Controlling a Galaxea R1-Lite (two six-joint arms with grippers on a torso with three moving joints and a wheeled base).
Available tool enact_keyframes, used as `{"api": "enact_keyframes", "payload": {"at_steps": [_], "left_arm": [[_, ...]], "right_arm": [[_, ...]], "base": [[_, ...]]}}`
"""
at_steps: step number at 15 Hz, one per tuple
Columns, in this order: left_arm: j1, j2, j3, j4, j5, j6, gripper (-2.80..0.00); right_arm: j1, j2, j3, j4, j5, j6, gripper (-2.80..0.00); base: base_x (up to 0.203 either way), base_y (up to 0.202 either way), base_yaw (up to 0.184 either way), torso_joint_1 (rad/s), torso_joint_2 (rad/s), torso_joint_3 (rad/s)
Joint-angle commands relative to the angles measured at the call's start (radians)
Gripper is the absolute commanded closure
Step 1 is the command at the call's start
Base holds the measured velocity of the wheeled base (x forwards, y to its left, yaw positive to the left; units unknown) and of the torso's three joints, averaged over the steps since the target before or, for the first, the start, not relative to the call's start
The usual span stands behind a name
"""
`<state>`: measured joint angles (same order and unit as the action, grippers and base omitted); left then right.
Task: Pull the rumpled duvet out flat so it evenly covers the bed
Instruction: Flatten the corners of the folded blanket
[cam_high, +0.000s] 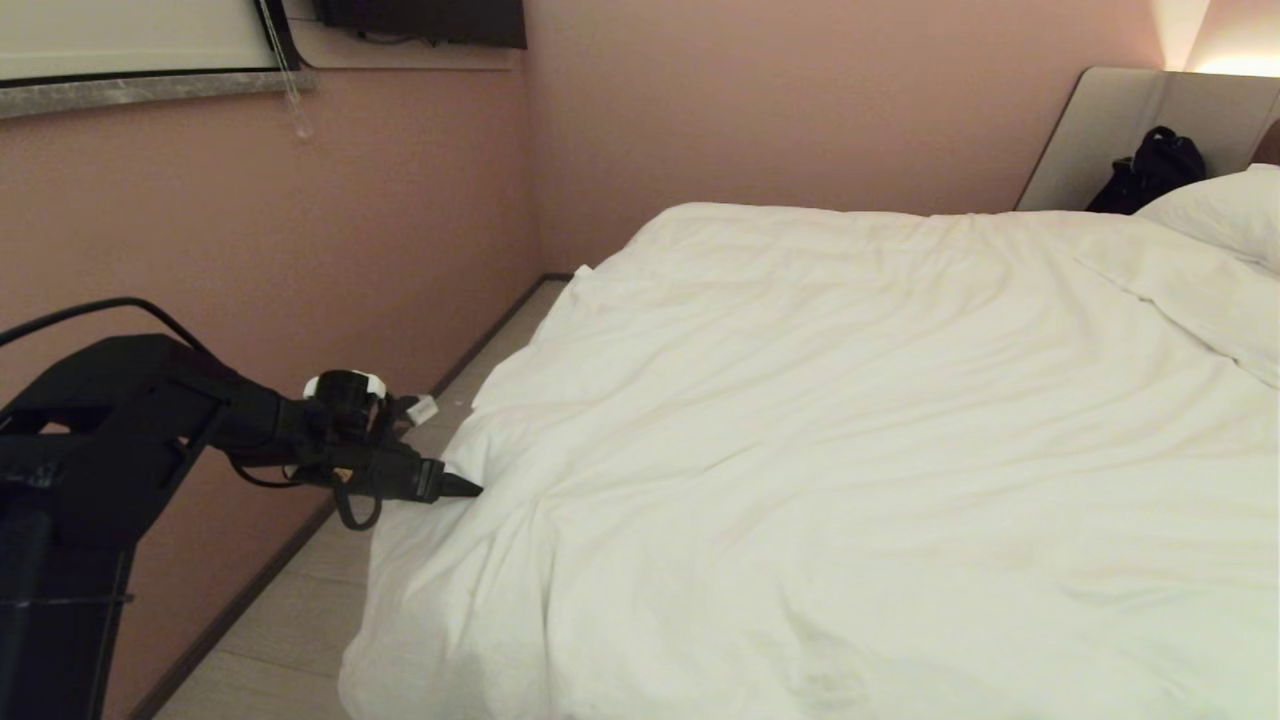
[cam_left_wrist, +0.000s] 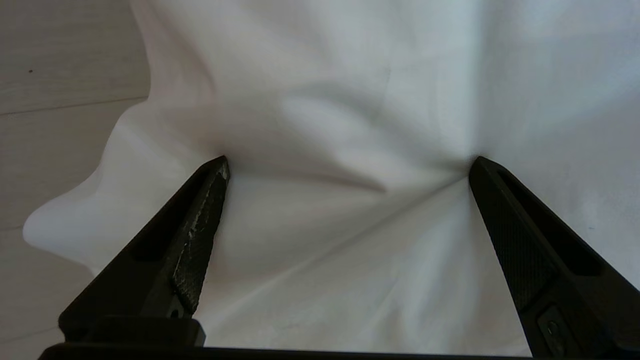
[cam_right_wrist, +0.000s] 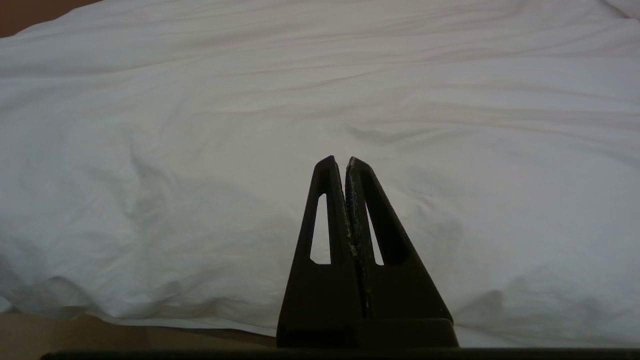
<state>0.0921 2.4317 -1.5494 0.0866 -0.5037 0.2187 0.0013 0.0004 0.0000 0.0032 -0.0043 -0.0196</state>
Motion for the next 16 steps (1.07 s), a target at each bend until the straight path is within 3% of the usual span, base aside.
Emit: {"api": "enact_keyframes", "payload": {"at_steps": [1,3,14,15,16], "left_arm": [[-0.016,0.003,-0.001,0.001,0.030,-0.001,-2.80],[-0.031,0.021,-0.012,0.000,0.095,-0.006,-2.80],[-0.041,0.012,-0.006,0.001,0.096,-0.010,-2.80],[-0.041,0.013,-0.006,0.001,0.096,-0.010,0.00],[-0.041,0.015,-0.006,-0.001,0.096,-0.010,0.00]], "right_arm": [[0.000,0.001,0.000,0.000,0.000,0.000,0.00],[0.000,0.001,0.000,0.000,0.000,0.000,0.00],[0.000,0.001,0.000,0.000,0.000,0.000,0.00],[0.000,0.001,0.000,0.000,0.000,0.000,0.00],[0.000,0.001,0.000,0.000,0.000,0.000,0.00]], "base": [[0.000,0.000,0.000,0.000,0.00,0.000],[0.000,0.000,0.000,0.000,0.00,0.000],[0.000,0.000,0.000,0.000,0.00,0.000],[0.000,0.000,0.000,0.000,0.00,0.000],[0.000,0.000,0.000,0.000,0.00,0.000]]}}
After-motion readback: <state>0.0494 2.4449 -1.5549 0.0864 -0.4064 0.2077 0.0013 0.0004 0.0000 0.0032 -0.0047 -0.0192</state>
